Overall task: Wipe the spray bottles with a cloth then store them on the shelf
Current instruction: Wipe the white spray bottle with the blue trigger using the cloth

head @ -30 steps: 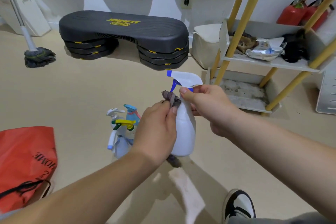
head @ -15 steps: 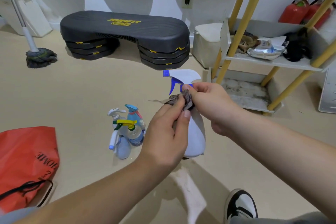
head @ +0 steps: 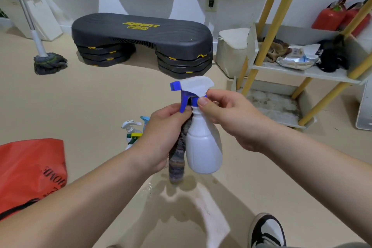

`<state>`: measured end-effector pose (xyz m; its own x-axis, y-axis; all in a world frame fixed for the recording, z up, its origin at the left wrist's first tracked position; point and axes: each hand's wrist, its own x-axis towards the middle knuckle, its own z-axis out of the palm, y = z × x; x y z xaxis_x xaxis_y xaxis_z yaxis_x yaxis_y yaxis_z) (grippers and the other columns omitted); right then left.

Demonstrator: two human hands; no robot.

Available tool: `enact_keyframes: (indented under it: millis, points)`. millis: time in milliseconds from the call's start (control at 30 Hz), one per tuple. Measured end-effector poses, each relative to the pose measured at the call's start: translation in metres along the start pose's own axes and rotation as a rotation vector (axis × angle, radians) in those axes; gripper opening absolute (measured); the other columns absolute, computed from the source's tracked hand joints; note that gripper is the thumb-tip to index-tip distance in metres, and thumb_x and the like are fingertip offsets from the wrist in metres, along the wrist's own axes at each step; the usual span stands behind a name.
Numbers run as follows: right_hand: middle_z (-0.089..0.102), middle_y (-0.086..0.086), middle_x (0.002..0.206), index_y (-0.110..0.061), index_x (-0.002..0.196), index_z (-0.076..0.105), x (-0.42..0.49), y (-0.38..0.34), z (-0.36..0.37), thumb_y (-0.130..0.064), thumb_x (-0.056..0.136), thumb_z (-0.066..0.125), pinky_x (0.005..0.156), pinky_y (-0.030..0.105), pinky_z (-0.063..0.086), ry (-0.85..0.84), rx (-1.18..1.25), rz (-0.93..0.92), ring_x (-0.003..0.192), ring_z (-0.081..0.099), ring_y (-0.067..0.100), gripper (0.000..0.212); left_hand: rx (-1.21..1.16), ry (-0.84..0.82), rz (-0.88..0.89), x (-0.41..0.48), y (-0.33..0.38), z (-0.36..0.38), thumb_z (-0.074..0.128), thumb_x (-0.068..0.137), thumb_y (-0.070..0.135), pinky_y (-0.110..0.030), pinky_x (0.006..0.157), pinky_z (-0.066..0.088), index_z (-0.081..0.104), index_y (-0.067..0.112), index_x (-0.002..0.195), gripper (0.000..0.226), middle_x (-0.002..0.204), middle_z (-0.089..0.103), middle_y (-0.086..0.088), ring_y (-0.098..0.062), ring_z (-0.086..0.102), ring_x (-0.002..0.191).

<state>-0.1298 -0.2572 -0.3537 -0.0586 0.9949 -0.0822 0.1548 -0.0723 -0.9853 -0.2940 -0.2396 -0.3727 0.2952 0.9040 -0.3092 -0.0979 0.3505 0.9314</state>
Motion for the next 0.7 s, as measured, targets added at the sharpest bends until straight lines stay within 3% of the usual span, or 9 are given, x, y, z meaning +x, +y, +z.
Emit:
enact_keyframes:
  millis: [67,167,200,267,400,467,567,700]
  points:
    - [0.058,0.010,0.089,0.003,0.098,0.067,0.001,0.000,-0.001,-0.035,0.096,0.064,0.081,0.036,0.032,-0.010,0.011,0.005,0.084,0.048,0.019,0.038,-0.023,-0.020,-0.014,0.000,-0.002,-0.001,0.058,0.106,0.019,-0.046,0.101,0.055,0.078,0.019,0.115,0.022,0.111,0.081,-0.005,-0.028,0.076,0.109]
    - [0.072,0.002,0.088,-0.009,0.100,0.075,0.004,-0.002,-0.006,-0.019,0.095,0.075,0.078,0.025,0.047,0.095,0.062,0.026,0.080,0.063,0.010,0.011,-0.030,-0.075,-0.020,0.000,-0.003,-0.002,0.054,0.108,0.018,-0.055,0.111,0.049,0.075,0.022,0.125,0.027,0.121,0.078,-0.007,-0.029,0.072,0.118]
    - [0.073,0.001,0.086,-0.013,0.101,0.075,0.005,-0.002,-0.007,-0.017,0.089,0.080,0.075,0.024,0.049,0.159,0.081,0.051,0.078,0.065,0.009,0.014,-0.022,-0.082,-0.001,0.000,-0.004,-0.002,0.055,0.108,0.016,-0.053,0.112,0.049,0.073,0.022,0.127,0.028,0.123,0.077,-0.007,-0.028,0.072,0.119]
    - [0.073,0.002,0.084,-0.012,0.102,0.074,0.007,-0.002,-0.009,-0.017,0.081,0.087,0.070,0.022,0.050,0.237,0.099,0.082,0.074,0.066,0.009,0.025,0.013,-0.054,0.069,0.002,-0.005,-0.002,0.059,0.106,0.015,-0.046,0.110,0.051,0.074,0.022,0.126,0.026,0.122,0.078,-0.004,-0.022,0.072,0.118]
    - [0.074,-0.006,0.072,-0.008,0.091,0.078,0.007,-0.002,-0.008,-0.010,0.084,0.084,0.056,0.011,0.047,0.291,0.080,0.043,0.059,0.062,-0.002,0.009,0.092,0.015,0.194,0.004,-0.004,-0.002,0.070,0.099,0.013,-0.036,0.096,0.059,0.079,0.026,0.116,0.023,0.108,0.077,0.000,-0.015,0.074,0.101]
    - [0.075,-0.008,0.073,-0.012,0.096,0.080,0.006,-0.004,-0.005,-0.009,0.091,0.077,0.055,0.013,0.044,0.248,0.070,0.059,0.058,0.061,-0.003,0.007,0.094,0.037,0.213,0.003,-0.004,0.000,0.073,0.097,0.013,-0.033,0.092,0.061,0.078,0.027,0.116,0.025,0.107,0.078,0.000,-0.016,0.075,0.100]
    - [0.076,-0.001,0.086,-0.018,0.107,0.082,0.005,-0.008,0.000,-0.009,0.097,0.066,0.064,0.024,0.042,0.111,-0.043,0.120,0.070,0.057,0.007,0.021,0.117,0.071,0.216,0.002,-0.008,0.003,0.079,0.092,0.017,-0.041,0.090,0.064,0.076,0.030,0.116,0.028,0.102,0.080,0.005,-0.019,0.077,0.101]
    - [0.075,0.012,0.111,-0.021,0.113,0.079,-0.001,-0.017,0.000,-0.008,0.077,0.062,0.078,0.030,0.050,-0.124,-0.123,0.120,0.088,0.063,0.016,0.042,0.209,0.131,0.225,0.005,-0.010,-0.001,0.080,0.090,0.018,-0.038,0.085,0.064,0.074,0.030,0.110,0.025,0.095,0.080,0.009,-0.015,0.076,0.094]
